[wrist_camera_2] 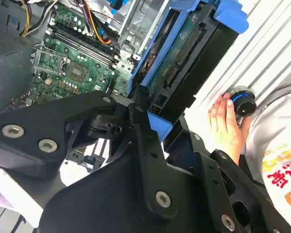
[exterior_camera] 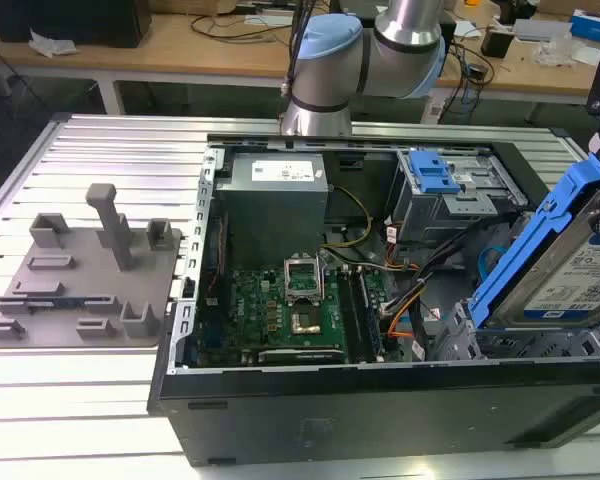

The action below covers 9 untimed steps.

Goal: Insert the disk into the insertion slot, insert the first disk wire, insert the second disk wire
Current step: 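Insert the disk into the insertion slot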

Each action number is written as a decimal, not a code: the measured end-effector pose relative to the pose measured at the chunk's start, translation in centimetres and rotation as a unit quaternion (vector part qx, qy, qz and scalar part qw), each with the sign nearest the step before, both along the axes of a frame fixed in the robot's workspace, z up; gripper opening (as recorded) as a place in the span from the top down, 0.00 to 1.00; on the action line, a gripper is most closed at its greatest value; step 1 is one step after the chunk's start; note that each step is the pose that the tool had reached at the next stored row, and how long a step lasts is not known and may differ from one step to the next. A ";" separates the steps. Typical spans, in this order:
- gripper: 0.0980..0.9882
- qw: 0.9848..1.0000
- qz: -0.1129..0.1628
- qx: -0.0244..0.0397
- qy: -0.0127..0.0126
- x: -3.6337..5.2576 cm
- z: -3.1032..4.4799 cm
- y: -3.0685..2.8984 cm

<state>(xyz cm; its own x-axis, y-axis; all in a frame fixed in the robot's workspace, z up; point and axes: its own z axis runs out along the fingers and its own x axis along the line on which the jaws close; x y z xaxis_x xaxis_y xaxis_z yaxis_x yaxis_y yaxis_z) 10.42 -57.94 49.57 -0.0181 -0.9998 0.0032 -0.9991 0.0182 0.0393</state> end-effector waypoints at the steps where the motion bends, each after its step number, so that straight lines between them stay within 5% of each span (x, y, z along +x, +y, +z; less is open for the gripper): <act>1: 0.70 1.000 0.000 0.000 0.000 0.00 0.00 0.00; 9: 0.70 1.000 0.000 0.000 0.000 0.00 0.00 0.00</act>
